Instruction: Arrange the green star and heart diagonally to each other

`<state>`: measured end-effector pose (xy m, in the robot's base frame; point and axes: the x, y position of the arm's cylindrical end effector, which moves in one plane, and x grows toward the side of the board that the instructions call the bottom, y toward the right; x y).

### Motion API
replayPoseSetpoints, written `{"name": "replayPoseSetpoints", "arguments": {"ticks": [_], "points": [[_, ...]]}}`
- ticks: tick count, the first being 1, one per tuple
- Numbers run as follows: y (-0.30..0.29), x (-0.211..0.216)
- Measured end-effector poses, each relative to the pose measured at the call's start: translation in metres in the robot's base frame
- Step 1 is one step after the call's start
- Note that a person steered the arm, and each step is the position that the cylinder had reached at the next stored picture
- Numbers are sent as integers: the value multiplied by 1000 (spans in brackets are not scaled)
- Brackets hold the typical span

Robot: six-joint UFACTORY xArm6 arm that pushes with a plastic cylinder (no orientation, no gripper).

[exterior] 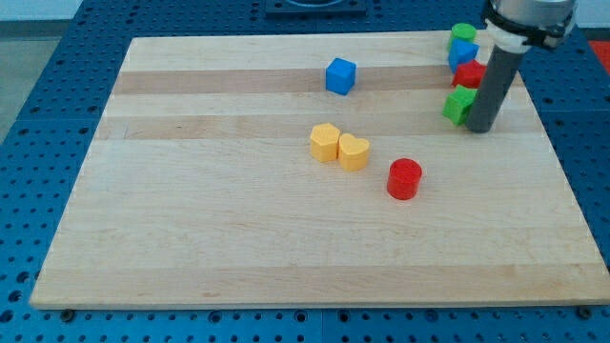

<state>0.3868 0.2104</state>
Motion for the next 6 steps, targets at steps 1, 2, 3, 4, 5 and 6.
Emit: {"name": "replayPoseSetpoints", "arguments": {"ticks": [1,2,3,4,5,6], "points": [[-2,-21],[-2,-38],[-2,-47],[-14,-48],[-42,-48],[-54,-48]]}}
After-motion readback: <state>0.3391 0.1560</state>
